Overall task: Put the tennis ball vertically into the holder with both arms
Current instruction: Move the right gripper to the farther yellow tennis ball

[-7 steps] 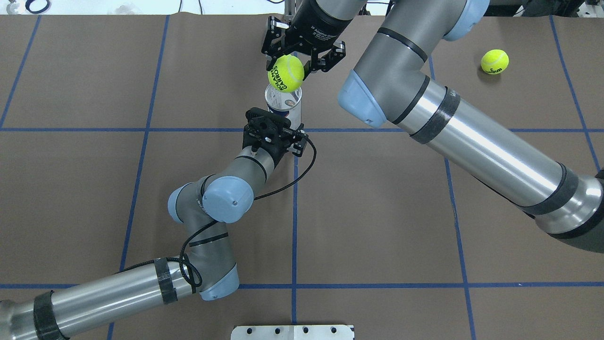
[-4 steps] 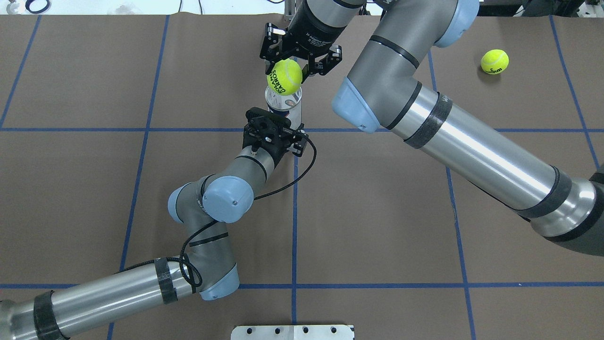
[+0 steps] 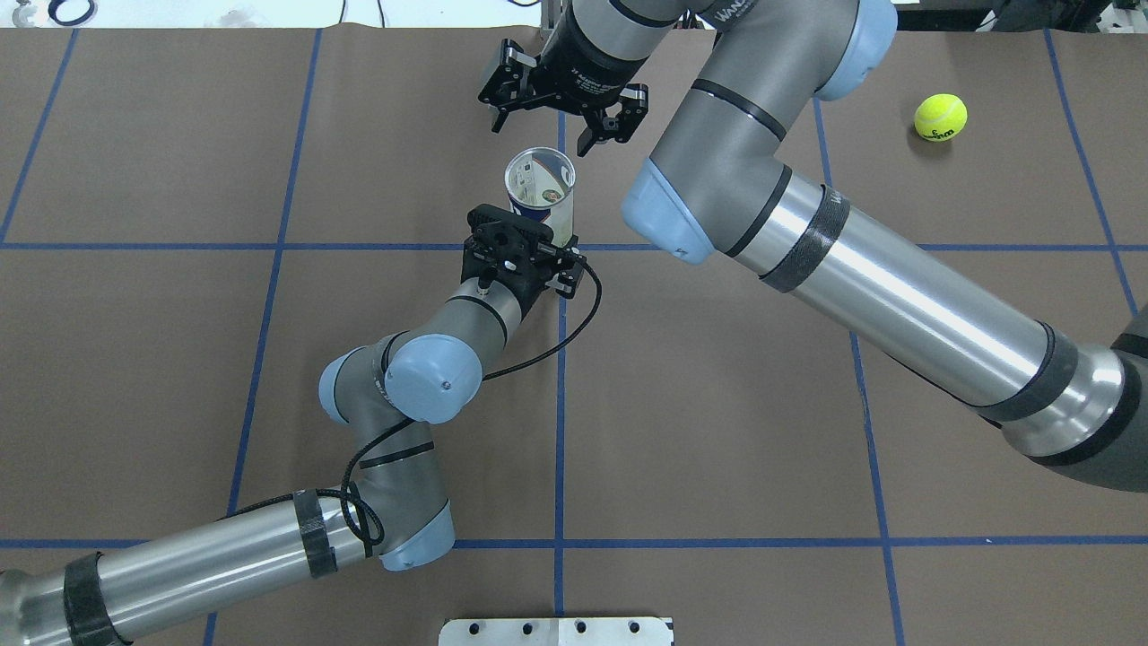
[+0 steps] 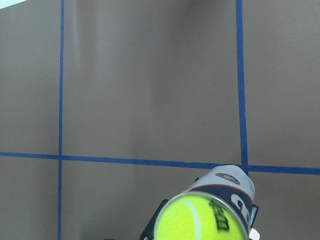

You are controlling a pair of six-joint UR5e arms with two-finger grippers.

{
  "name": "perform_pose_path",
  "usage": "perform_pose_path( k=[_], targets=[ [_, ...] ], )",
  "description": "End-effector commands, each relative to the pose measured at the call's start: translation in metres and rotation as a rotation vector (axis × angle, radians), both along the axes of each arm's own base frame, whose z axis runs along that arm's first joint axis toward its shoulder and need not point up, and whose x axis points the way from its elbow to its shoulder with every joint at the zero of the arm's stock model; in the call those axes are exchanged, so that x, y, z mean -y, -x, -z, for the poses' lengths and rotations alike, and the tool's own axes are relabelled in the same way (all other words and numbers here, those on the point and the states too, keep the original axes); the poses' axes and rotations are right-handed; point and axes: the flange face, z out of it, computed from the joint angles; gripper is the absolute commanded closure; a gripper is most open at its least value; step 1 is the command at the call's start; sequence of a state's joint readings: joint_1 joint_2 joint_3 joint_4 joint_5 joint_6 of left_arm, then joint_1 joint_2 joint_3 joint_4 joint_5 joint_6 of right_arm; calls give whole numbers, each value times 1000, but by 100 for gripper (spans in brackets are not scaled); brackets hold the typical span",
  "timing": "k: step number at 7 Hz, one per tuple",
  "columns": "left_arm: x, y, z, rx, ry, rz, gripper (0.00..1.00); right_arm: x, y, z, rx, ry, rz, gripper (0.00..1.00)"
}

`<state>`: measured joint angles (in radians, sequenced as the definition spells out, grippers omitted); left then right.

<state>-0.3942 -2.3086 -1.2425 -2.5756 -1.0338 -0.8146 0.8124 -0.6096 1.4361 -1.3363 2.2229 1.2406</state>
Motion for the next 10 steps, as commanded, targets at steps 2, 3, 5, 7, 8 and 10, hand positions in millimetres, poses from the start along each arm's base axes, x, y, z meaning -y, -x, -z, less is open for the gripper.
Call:
perform_pose_path(
  k=[2,3,5,7,8,10],
  targets=[
    [0,0,0,0,0,0,23,-2,-1,2,5,0,-5,1],
    [0,0,1,-1,-1,0,23,2,-6,-3,-2,-7,-12,1],
    [0,0,1,6,-4,-1,12,37,-47,-26,-39,-47,-66,1],
    [0,0,0,7,-4,-1,2,73,-97,-91,-123,-125,-70,1],
    [0,0,1,7,-5,-1,2,94,-124,-130,-175,-148,-68,1],
    [0,0,1,6,-5,-1,2,143,-176,-220,-300,-209,-18,1]
  ],
)
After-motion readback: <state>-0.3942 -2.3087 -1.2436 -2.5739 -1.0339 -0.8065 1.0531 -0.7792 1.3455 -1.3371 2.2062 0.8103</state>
